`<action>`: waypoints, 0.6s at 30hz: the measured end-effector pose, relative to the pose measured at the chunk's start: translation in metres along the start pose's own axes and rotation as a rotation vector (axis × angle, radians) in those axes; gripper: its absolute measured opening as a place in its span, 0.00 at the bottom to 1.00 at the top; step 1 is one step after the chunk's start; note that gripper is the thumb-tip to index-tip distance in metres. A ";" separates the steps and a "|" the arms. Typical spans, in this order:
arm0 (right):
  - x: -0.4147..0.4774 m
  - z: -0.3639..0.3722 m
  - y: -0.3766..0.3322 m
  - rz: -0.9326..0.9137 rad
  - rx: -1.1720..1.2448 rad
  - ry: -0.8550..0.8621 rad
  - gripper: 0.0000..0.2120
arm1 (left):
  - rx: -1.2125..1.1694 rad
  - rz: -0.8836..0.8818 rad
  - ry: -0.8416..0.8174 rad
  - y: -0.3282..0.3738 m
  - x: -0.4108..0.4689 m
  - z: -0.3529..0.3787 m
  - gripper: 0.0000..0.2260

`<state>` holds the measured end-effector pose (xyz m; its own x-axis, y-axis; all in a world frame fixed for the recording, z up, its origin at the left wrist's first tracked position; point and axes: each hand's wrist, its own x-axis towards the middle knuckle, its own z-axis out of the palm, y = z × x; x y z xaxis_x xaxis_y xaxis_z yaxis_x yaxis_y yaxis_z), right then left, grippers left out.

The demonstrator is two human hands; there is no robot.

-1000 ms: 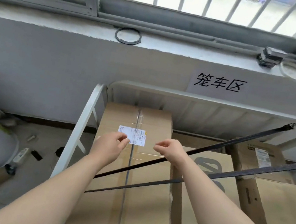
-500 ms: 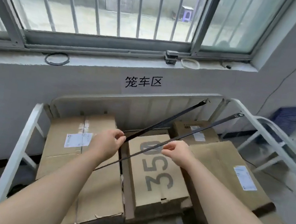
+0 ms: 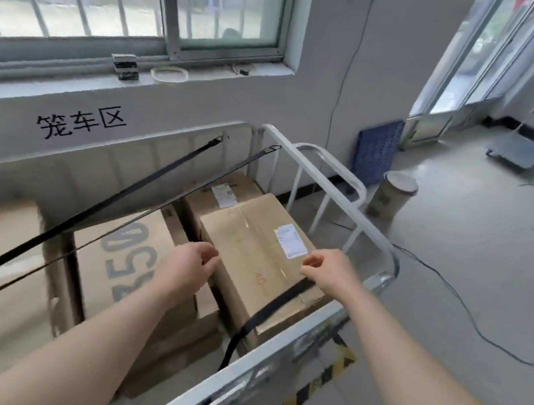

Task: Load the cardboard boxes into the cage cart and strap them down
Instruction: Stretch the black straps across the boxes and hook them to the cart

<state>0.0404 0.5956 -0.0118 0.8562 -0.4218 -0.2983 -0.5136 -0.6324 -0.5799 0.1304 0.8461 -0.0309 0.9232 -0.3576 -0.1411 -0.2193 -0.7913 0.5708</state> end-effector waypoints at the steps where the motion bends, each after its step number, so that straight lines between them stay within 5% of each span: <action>1: -0.004 -0.011 0.017 0.023 -0.012 0.016 0.10 | 0.004 0.017 -0.017 0.016 0.000 0.014 0.11; 18: 0.077 -0.047 0.134 0.162 -0.022 0.064 0.13 | 0.144 0.097 -0.330 0.102 0.128 0.178 0.15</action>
<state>0.0346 0.4477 -0.0764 0.7574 -0.5590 -0.3376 -0.6461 -0.5665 -0.5116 0.1698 0.6309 -0.1348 0.7495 -0.5567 -0.3583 -0.3646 -0.7988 0.4784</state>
